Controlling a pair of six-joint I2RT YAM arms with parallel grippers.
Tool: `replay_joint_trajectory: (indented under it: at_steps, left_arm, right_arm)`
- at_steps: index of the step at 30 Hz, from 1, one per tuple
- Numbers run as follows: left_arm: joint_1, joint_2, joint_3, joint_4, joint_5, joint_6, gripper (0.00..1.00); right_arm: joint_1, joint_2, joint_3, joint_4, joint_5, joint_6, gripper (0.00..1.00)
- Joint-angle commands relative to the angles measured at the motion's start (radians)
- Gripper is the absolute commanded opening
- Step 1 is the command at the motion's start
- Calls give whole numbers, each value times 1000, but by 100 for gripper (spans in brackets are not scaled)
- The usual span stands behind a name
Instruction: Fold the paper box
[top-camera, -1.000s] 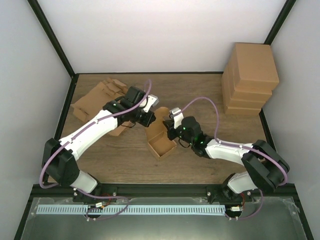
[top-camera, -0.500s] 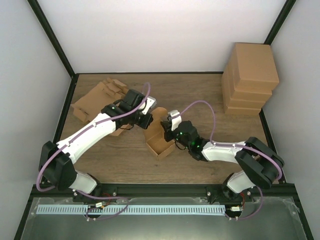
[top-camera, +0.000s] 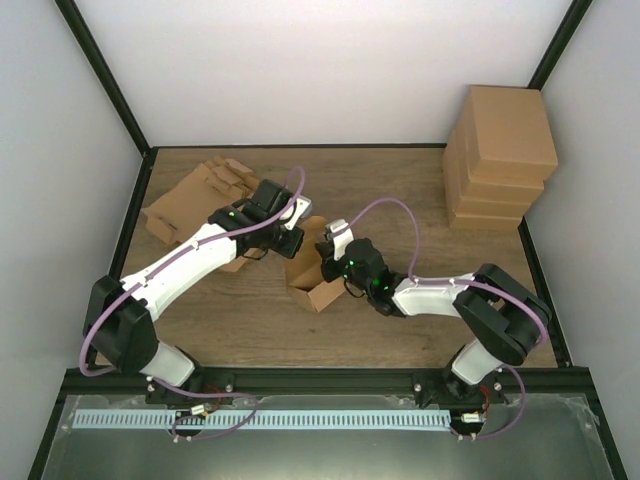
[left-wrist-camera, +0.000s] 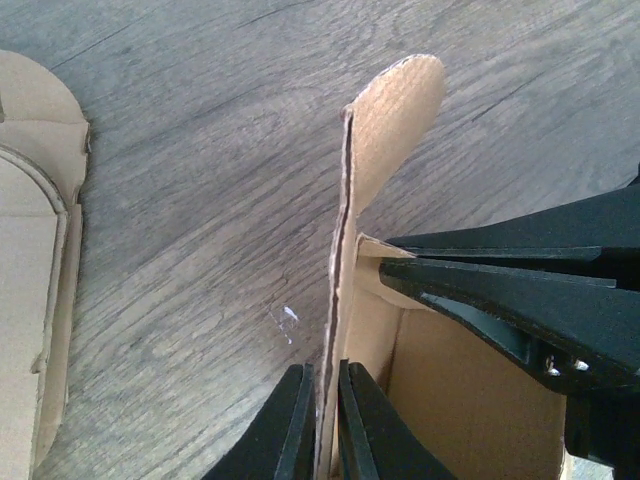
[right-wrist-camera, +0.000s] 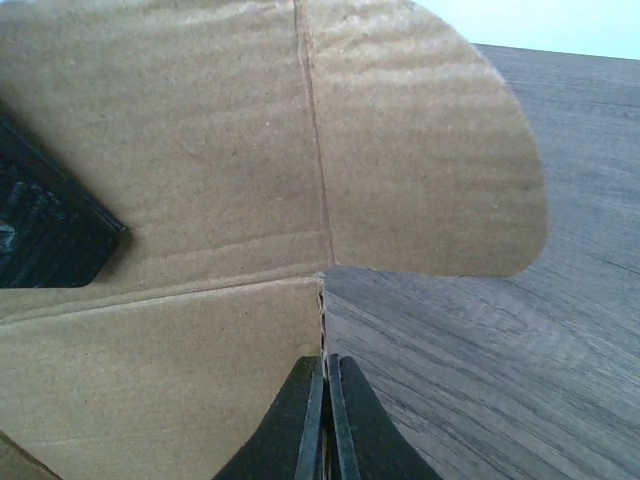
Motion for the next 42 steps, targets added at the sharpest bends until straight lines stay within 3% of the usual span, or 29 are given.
replay_joint_trajectory:
  at_steps: [1, 12, 16, 23, 28, 35, 42]
  left_arm:
    - [7, 4, 0, -27, 10, 2, 9]
    - [-1, -2, -43, -29, -2, 18, 9]
    - [-6, -1, -40, -33, -19, 18, 9]
    - [-19, 2, -41, -32, -31, 11, 9]
    - [-31, 10, -50, -35, -68, 0, 9]
    - [-33, 3, -81, -32, -106, -99, 9]
    - [-31, -44, -122, -18, -87, -263, 9]
  right_arm:
    - [12, -13, 38, -100, -21, -45, 2]
    - [-83, -150, 63, -346, -241, -70, 19]
    - [-110, -181, 97, -456, -326, -88, 32]
    - [-114, -208, 169, -629, -354, -107, 43]
    - [-114, -287, 170, -737, -361, -57, 56]
    - [-113, -436, 150, -952, -443, 66, 61]
    - [12, -648, 10, -894, -530, 118, 62]
